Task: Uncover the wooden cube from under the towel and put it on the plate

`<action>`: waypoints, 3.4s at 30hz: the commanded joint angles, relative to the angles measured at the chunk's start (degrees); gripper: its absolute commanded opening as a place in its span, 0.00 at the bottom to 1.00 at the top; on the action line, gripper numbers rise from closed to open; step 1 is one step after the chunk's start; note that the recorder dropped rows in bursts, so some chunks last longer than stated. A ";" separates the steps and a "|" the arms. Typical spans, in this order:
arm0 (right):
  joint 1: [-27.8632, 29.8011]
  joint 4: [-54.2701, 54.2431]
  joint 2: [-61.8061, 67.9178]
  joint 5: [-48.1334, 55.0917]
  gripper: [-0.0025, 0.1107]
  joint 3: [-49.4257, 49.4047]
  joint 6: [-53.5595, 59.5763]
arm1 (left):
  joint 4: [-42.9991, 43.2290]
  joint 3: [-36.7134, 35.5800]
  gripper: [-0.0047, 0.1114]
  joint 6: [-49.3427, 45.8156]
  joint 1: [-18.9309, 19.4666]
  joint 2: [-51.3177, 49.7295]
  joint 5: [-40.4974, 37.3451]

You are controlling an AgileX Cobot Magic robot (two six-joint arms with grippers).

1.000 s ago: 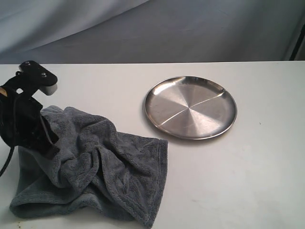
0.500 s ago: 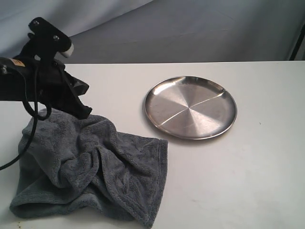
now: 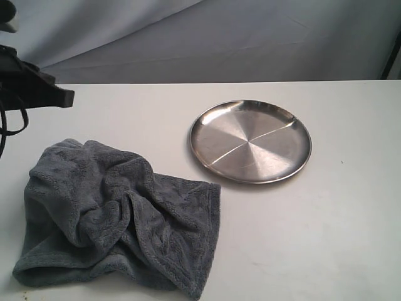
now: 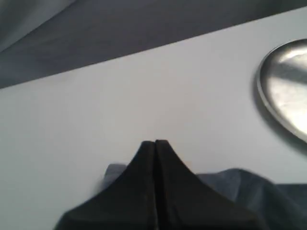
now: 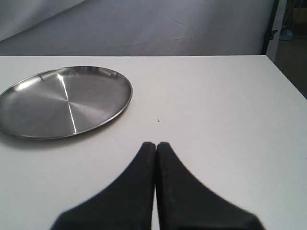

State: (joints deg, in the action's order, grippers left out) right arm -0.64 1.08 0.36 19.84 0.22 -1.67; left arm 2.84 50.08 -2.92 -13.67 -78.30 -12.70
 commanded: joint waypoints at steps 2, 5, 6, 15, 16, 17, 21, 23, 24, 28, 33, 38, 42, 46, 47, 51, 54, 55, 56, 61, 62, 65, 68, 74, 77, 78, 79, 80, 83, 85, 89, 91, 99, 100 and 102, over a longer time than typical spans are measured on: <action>-0.30 0.25 -0.36 -0.18 0.02 -0.22 -0.06 | 11.45 0.24 0.04 4.63 2.39 0.46 -11.32; -0.30 0.25 -0.36 -0.18 0.02 -0.22 -0.06 | 11.45 0.24 0.04 3.91 2.29 0.47 -16.20; -0.30 0.25 -0.36 -0.18 0.02 -0.22 -0.18 | 11.45 0.24 0.04 2.92 2.29 0.70 -17.66; -0.30 0.25 -0.36 -0.18 0.02 -0.22 -0.18 | 1.34 0.24 0.04 -3.94 1.41 0.82 -24.51; -0.30 0.25 -0.36 -0.18 0.02 -0.22 -0.18 | -1.27 0.24 0.04 -6.55 0.44 0.82 -25.29; -0.30 0.25 -0.36 -0.18 0.02 -0.22 -0.18 | -4.00 0.24 0.04 -9.55 -0.86 0.82 -25.90; -0.30 0.25 -0.36 -0.18 0.02 -0.22 -0.07 | -11.00 0.02 0.05 -19.53 -9.23 -0.19 -25.96; -0.30 0.25 -0.36 -0.18 0.02 -0.22 -0.07 | -11.00 -0.04 0.07 -19.66 -13.11 -2.28 -24.22; -0.30 0.25 -0.36 -0.18 0.02 -0.22 -0.07 | -11.00 -0.04 0.08 -19.80 -14.12 -3.37 -23.05; -0.30 0.25 -0.36 -0.18 0.02 -0.22 -0.17 | -10.75 0.28 0.25 -21.35 -16.63 -9.88 -17.95; -0.30 0.25 -0.36 -0.18 0.02 -0.22 -0.17 | 2.35 0.26 0.62 -10.91 -16.53 -10.34 -15.39; -0.30 0.25 -0.36 -0.18 0.02 -0.22 -0.06 | 34.69 0.26 0.62 22.26 -14.36 -7.82 -19.97; -0.30 0.25 -0.36 -0.18 0.02 -0.22 -0.06 | 32.12 0.26 0.60 26.55 -8.35 -7.82 -18.50; -0.30 0.25 -0.36 -0.18 0.02 -0.22 -0.06 | 22.13 0.26 0.58 19.76 -1.82 -7.82 -16.76; -0.30 0.25 -0.36 -0.18 0.02 -0.22 -0.06 | 19.22 0.26 0.58 17.14 -0.56 -7.82 -16.61; -0.30 0.25 -0.36 -0.18 0.02 -0.22 -0.18 | 0.06 0.26 0.58 0.32 5.11 -8.13 -15.58; -0.30 0.25 -0.36 -0.18 0.02 -0.22 -0.08 | -11.25 0.26 0.58 -9.87 8.84 -10.16 -17.14; -0.30 0.25 -0.36 -0.18 0.02 -0.22 -0.08 | -14.33 0.26 0.58 -12.55 9.68 -10.96 -17.46; -0.30 0.25 -0.36 -0.18 0.02 -0.22 -0.08 | -16.37 0.26 0.58 -14.29 10.41 -11.78 -17.62; -0.30 0.25 -0.36 -0.18 0.02 -0.22 -0.08 | -28.81 0.26 0.57 -23.91 12.43 -16.10 -17.90; -0.30 0.25 -0.36 -0.18 0.02 -0.22 -0.08 | -30.45 0.26 0.55 -25.46 12.43 -16.56 -18.03; -0.30 0.25 -0.36 -0.18 0.02 -0.22 -0.08 | -32.74 0.26 0.40 -28.39 12.43 -17.11 -18.43; -0.30 0.25 -0.36 -0.18 0.02 -0.22 -0.08 | -32.74 0.26 0.23 -28.79 12.43 -16.45 -18.53; -0.30 0.25 -0.36 -0.18 0.02 -0.22 -0.08 | -32.74 0.26 0.04 -28.79 12.43 -16.31 -19.22; -0.30 0.25 -0.36 -0.18 0.02 -0.22 -0.18 | -32.74 0.26 0.04 -28.79 12.43 -15.62 -19.11; -0.30 0.25 -0.36 -0.18 0.02 -0.22 -0.18 | -32.74 0.26 0.04 -28.79 12.43 -15.00 -19.00; -0.30 0.25 -0.36 -0.18 0.02 -0.22 -0.18 | -32.74 0.26 0.04 -28.79 12.43 -14.20 -19.00; -0.30 0.25 -0.36 -0.18 0.02 -0.22 -0.18 | -32.74 0.26 0.04 -28.79 12.43 -13.33 -19.00; -0.30 0.25 -0.36 -0.18 0.02 -0.22 -0.18 | -32.74 0.26 0.04 -28.79 12.43 -8.88 -19.11; -0.30 0.25 -0.36 -0.18 0.02 -0.22 -0.18 | -32.74 0.26 0.04 -28.79 12.43 -5.34 -19.96; -0.30 0.25 -0.36 -0.18 0.02 -0.22 -0.08 | -34.27 0.26 0.04 -29.07 12.43 1.33 -20.31; -0.30 0.25 -0.36 -0.18 0.02 -0.22 -0.08 | -37.65 0.26 0.04 -30.93 12.43 4.74 -20.60; -0.30 0.25 -0.36 -0.18 0.02 -0.22 -0.08 | -54.18 0.26 0.04 -45.35 12.16 9.54 -26.93; -0.30 0.25 -0.36 -0.18 0.02 -0.22 -0.08 | -54.18 0.26 0.04 -45.35 11.73 9.27 -26.81; -0.30 0.25 -0.36 -0.18 0.02 -0.22 -0.08 | -53.18 0.15 0.04 -45.35 10.67 8.12 -26.72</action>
State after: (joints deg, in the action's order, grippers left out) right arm -0.64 1.08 0.36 19.84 0.22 -1.67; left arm -47.92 50.23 -46.88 -1.71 -69.63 -40.30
